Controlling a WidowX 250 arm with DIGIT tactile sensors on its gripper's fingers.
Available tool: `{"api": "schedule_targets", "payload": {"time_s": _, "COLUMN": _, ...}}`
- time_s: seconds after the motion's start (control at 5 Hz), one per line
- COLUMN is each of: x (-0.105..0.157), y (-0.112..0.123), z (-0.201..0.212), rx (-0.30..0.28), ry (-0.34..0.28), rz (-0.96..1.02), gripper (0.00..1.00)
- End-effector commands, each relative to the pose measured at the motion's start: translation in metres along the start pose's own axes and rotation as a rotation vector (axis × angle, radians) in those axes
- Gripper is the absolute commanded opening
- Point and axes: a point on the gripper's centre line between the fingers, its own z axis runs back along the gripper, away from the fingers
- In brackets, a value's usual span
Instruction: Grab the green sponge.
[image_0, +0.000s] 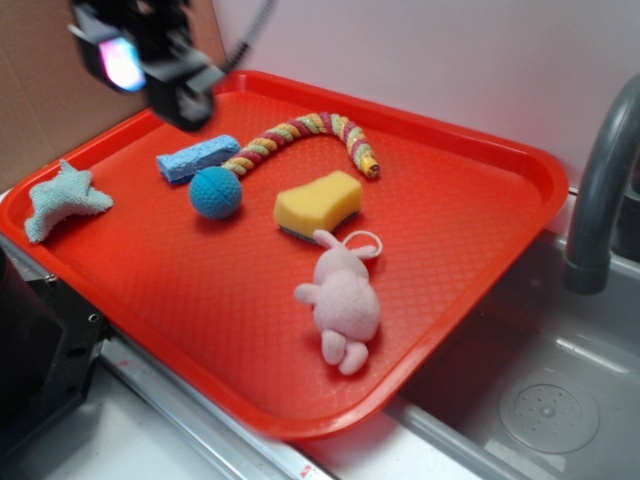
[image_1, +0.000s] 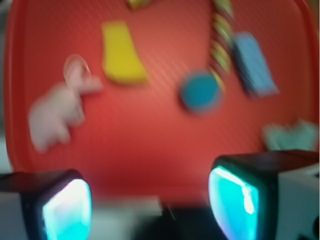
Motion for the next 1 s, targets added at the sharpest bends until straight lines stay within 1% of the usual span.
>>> {"api": "schedule_targets", "payload": {"time_s": 0.0, "x": 0.068, "y": -0.031, "z": -0.041, "rx": -0.032, "ry": -0.094, "rz": -0.096, "gripper": 1.0}}
{"api": "schedule_targets", "payload": {"time_s": 0.2, "x": 0.076, "y": -0.021, "z": -0.054, "rx": 0.002, "ry": -0.099, "rz": -0.098, "gripper": 1.0}}
{"api": "schedule_targets", "payload": {"time_s": 0.4, "x": 0.083, "y": -0.01, "z": -0.073, "rx": 0.015, "ry": -0.085, "rz": -0.117, "gripper": 1.0}}
{"api": "schedule_targets", "payload": {"time_s": 0.6, "x": 0.077, "y": -0.006, "z": -0.092, "rx": 0.038, "ry": -0.031, "rz": -0.125, "gripper": 1.0}}
{"api": "schedule_targets", "payload": {"time_s": 0.8, "x": 0.07, "y": 0.0, "z": -0.111, "rx": 0.071, "ry": 0.01, "rz": -0.114, "gripper": 0.0}}
